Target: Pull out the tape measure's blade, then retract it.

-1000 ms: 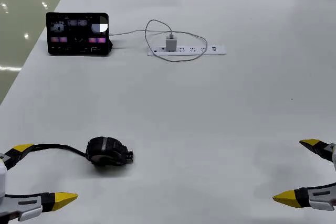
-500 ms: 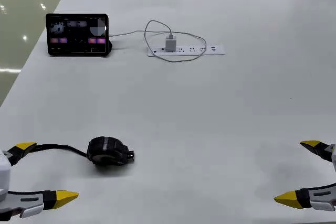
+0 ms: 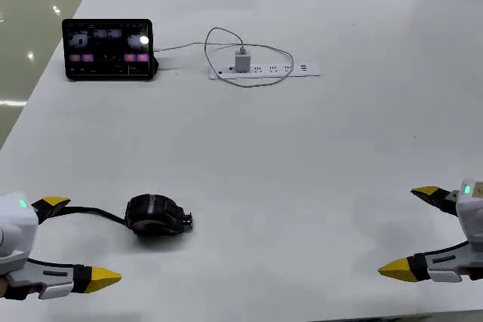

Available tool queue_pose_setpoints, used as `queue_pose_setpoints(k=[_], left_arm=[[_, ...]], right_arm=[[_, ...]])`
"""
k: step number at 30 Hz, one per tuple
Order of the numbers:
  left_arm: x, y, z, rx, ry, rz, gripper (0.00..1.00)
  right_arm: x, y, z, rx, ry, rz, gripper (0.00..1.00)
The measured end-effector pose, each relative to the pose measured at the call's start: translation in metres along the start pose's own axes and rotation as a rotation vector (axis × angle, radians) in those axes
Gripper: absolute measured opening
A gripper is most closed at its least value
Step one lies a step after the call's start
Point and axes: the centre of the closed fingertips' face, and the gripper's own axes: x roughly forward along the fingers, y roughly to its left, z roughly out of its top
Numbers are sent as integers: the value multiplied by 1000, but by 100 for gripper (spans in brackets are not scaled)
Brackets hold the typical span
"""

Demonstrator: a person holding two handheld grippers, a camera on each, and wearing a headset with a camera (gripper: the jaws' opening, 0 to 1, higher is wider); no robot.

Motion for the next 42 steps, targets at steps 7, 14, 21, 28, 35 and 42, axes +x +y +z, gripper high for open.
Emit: queue_pose_setpoints(k=[7,14,21,28,35,42], left_arm=[[11,-3,12,99,36,-55,99],[22,-3,25,156,51,-104,99],[35,-10,32,229,82,-159,99],[46,-16,42,293,95,-204,95],[59,-15,40,354,142,-234,88],[70,-21,35,413,198,-292,85]], right_arm=[[15,8,17,-47,-7,27,99],[27,15,35,-74,-19,50,99],[38,19,48,-95,-27,71,99],[52,26,64,-143,-36,99,99],[64,30,77,-179,-39,123,99],[79,40,89,-198,-41,153,99]])
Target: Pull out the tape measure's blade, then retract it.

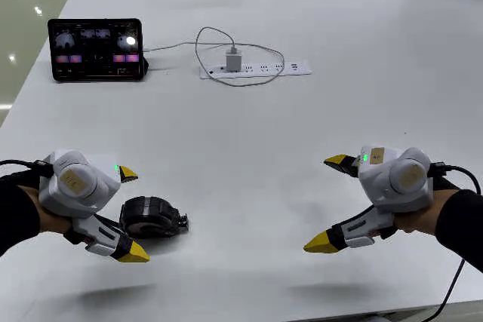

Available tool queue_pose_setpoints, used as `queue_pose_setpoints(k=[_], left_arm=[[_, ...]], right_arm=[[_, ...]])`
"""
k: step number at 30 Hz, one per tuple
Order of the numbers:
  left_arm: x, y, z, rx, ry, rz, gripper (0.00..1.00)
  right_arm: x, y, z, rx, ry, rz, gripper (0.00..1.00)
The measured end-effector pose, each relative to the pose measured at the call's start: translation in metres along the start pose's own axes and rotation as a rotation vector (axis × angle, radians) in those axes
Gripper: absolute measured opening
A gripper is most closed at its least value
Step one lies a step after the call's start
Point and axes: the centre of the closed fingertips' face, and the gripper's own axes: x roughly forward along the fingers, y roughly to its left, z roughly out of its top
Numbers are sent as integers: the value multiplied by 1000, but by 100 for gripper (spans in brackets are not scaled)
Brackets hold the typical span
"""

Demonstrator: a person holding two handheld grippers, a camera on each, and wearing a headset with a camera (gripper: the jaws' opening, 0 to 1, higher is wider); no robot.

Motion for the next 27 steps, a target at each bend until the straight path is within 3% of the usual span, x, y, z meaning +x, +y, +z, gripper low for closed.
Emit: queue_pose_setpoints(k=[6,8,13,27], left_arm=[[7,2,4,77,18,-20,77],[9,1,4,60,34,-37,75],[14,-1,4,88,45,-53,62],[21,4,4,86,80,-55,45]], right_arm=[[17,7,10,-23,1,31,99],[23,10,14,-25,-1,40,99],[37,15,21,-36,-12,69,99],[57,17,36,-63,-22,131,99]])
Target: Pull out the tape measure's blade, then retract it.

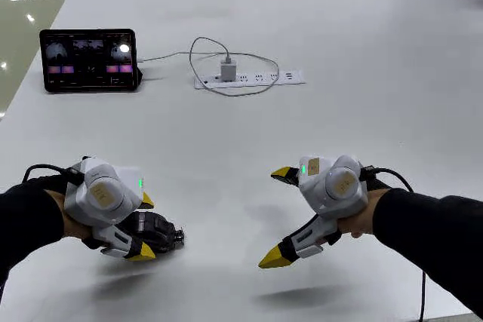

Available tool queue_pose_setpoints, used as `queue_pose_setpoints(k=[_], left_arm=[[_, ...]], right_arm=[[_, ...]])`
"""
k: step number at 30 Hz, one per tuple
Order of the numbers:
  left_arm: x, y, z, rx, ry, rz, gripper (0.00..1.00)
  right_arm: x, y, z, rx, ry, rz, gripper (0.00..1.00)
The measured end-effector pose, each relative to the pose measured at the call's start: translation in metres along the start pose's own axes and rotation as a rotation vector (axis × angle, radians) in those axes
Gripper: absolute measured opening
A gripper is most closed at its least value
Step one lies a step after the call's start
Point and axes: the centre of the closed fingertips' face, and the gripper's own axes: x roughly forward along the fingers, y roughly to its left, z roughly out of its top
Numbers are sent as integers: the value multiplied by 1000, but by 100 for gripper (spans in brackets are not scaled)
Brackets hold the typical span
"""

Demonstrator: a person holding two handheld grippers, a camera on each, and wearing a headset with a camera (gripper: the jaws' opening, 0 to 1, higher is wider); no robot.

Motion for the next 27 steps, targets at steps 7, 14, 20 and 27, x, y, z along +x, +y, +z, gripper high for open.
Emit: queue_pose_setpoints(k=[7,14,20,27], left_arm=[[4,-1,-3,5,30,-8,34],[4,-1,-3,21,63,-1,33],[4,0,-6,24,72,6,33],[6,1,-7,4,84,3,33]], right_arm=[[14,1,10,-26,2,18,99],[27,2,20,-52,-4,37,93],[40,3,28,-53,-8,47,90],[58,7,31,-57,2,64,82]])
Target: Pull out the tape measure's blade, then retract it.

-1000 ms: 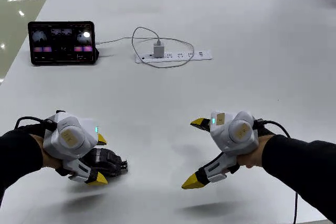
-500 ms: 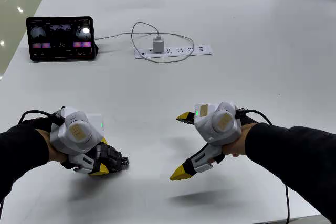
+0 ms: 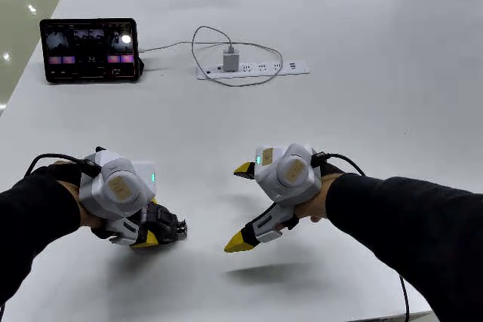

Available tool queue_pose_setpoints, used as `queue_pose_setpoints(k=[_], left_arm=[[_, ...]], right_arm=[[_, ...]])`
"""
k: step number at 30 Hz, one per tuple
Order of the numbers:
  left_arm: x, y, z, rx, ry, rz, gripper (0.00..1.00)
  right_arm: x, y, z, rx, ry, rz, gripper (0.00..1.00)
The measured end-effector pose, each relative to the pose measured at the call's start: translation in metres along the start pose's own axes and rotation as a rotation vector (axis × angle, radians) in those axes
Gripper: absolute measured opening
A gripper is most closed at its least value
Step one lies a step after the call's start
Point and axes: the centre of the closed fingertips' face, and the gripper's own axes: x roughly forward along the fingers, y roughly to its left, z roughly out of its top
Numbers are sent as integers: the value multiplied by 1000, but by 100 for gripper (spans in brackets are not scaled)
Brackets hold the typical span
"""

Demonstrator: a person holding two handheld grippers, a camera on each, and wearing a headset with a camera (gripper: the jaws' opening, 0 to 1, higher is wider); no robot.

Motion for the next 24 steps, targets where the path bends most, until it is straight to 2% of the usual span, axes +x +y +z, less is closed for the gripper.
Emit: queue_pose_setpoints(k=[9,17,24], left_arm=[[0,0,1,-4,-11,19,33],[0,0,1,-7,-20,26,33],[1,0,1,-2,-21,37,33]], right_arm=[[24,7,9,1,3,26,72],[39,14,15,-45,9,60,63],[54,14,14,-59,29,66,48]])
